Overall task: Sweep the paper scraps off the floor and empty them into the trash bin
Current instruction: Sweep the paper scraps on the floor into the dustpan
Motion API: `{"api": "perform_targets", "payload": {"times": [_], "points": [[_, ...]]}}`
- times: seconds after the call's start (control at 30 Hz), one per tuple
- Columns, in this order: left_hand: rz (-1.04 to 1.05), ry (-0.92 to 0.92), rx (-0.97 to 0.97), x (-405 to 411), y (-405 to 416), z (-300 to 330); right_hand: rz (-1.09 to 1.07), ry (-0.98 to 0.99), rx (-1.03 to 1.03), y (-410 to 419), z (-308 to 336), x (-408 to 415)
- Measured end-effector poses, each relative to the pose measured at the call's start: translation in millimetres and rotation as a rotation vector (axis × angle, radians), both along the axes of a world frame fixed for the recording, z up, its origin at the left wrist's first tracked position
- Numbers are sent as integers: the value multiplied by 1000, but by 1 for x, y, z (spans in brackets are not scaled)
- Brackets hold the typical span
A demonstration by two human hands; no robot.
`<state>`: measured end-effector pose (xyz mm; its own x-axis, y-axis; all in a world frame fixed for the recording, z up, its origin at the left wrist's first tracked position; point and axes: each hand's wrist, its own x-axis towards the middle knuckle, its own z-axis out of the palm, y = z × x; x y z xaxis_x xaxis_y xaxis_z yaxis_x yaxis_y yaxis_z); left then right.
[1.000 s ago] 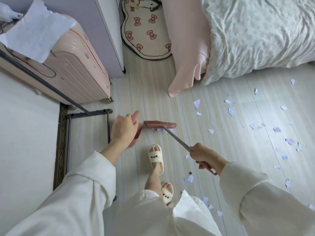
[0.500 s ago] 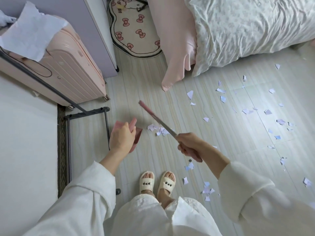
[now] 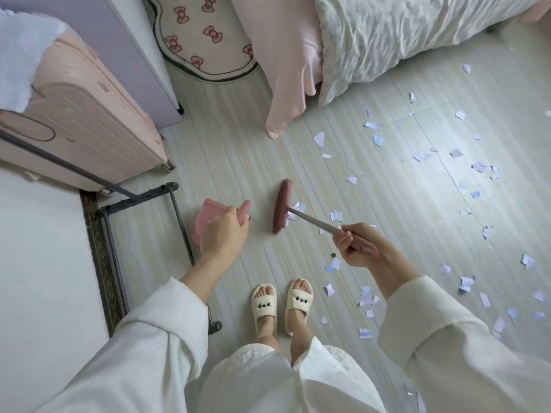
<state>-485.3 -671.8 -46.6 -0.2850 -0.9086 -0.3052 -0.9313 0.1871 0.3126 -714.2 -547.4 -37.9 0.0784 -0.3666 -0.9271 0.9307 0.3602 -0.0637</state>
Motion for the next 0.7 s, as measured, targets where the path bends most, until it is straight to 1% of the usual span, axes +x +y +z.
{"api": "perform_targets", "payload": {"times": [0.1, 0.23, 0.37, 0.47, 0.6, 0.7], "points": [[-86, -9, -6, -23, 4, 2, -54, 28, 26, 32, 9, -20], [-203, 8, 2, -52, 15, 5, -128, 91, 91, 74, 7, -39], [-323, 51, -8, -76, 31, 9, -140, 242, 169, 106, -2, -48], [-405, 71, -7, -90, 40, 9, -205, 226, 144, 133, 2, -52], [-544, 75, 15, -107, 57, 7, -317, 230, 135, 171, 20, -36], [-663, 73, 28, -117, 71, 6, -351, 261, 202, 183, 21, -6]]}}
